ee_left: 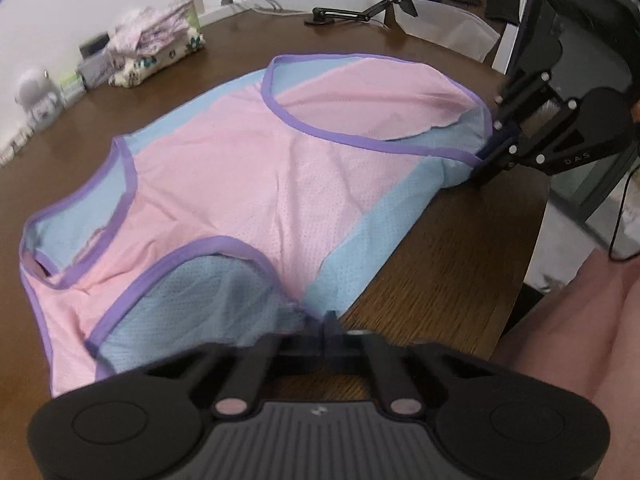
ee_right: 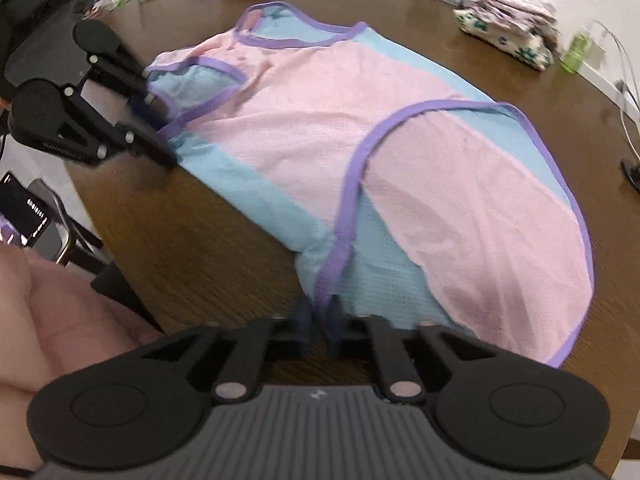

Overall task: Fold clothes
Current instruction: 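Open both tools, releasing the folded hem, and lift them away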

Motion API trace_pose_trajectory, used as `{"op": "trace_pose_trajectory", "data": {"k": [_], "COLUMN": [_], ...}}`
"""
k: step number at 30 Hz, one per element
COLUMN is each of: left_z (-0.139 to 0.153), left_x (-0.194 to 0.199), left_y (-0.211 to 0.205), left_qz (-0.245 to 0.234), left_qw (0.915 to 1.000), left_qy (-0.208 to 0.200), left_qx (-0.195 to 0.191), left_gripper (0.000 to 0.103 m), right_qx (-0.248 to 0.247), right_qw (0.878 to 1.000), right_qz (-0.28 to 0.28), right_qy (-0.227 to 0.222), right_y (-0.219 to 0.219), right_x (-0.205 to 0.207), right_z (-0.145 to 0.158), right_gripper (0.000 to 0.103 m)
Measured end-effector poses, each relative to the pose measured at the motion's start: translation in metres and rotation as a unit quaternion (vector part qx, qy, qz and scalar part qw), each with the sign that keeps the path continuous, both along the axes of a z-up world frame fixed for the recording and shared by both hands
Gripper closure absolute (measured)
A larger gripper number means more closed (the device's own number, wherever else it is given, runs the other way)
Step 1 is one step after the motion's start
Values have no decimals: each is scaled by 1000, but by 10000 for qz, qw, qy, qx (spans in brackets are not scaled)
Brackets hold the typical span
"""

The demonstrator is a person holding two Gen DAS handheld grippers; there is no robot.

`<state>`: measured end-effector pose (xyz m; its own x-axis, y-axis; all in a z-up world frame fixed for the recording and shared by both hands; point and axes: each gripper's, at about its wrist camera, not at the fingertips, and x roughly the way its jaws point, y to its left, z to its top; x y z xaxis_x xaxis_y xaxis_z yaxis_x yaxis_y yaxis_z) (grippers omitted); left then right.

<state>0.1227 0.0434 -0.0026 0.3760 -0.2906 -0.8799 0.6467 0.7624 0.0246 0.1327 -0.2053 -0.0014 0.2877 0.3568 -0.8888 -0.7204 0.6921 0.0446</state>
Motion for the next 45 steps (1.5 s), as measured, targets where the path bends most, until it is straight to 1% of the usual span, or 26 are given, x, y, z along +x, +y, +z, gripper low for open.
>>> {"op": "trace_pose_trajectory", "data": {"k": [6,9,11,12,13,14,15,17,18,19,20,21,22,25,28,30,32,33,36,37,38,39,41,42,43,45], "left_z": [5,4,13,20,26,33,38,43,41,39,35,29,23,8,0,0,-1,0,11,17,22,25,30,28,24,13], "left_x": [4,-2,-8,-12,-14,-14,-13,-5,0,6,10,14,17,17,6,-1,-5,-6,-8,-9,-9,-7,-3,2,7,14], "left_y": [24,26,28,30,33,36,37,38,37,36,36,37,39,49,58,60,60,62,72,77,82,87,97,102,105,106], "left_qz": [355,428,501,532,592,685,788,1056,1190,1324,1429,1501,1556,1668,1674,1689,1711,1745,1903,1982,2114,2307,2671,2792,2878,2904], "left_qw": [9982,9971,9967,9967,9964,9956,9945,9916,9902,9884,9869,9861,9855,9826,9797,9783,9773,9774,9772,9752,9713,9653,9530,9496,9478,9485], "left_qy": [441,517,418,293,139,-30,-193,-480,-582,-683,-729,-712,-680,-732,-956,-1038,-1084,-1066,-939,-967,-1048,-1187,-1411,-1403,-1352,-1267], "left_qx": [-221,-345,-478,-541,-595,-637,-662,-579,-440,-301,-167,-39,68,372,543,607,621,543,16,-202,-304,-278,-236,-237,-216,-11], "left_gripper": [102,95,79,74,62,58,58,60,60,64,69,81,83,86,87,87,87,87,84,84,84,84,87,87,90,95], "right_qx": [293,312,453,578,729,899,1058,1112,1139,1167,1227,1280,1245,1077,835,789,747,730,975,1150,1317,1384,1489,1532,1616,1672], "right_qw": [9978,9968,9965,9963,9959,9953,9942,9933,9922,9906,9900,9895,9901,9921,9935,9937,9939,9940,9929,9911,9889,9874,9845,9831,9817,9809], "right_qz": [118,165,164,137,73,6,-62,-199,-267,-327,-279,-229,-147,69,120,30,-143,-225,-378,-453,-526,-583,-693,-743,-753,-719], "right_qy": [583,711,679,617,524,367,205,-225,-440,-638,-637,-635,-624,-641,-760,-797,-793,-789,-562,-499,-444,-501,-614,-666,-664,-679], "right_y": [-29,-32,-34,-37,-39,-42,-43,-30,-24,-17,-6,5,15,42,48,42,36,33,24,21,18,17,19,21,26,38], "right_x": [10,11,8,7,7,6,6,7,7,8,10,12,12,13,6,2,-1,-3,-4,-3,-2,-3,-3,-3,-3,-1], "right_z": [8,4,9,14,20,27,34,37,38,39,35,30,24,6,-9,-9,-8,-7,-5,-3,-1,1,3,3,1,-2], "right_gripper": [101,99,91,79,60,57,57,62,69,77,80,81,81,81,81,81,81,81,78,77,75,71,70,70,70,71]}}
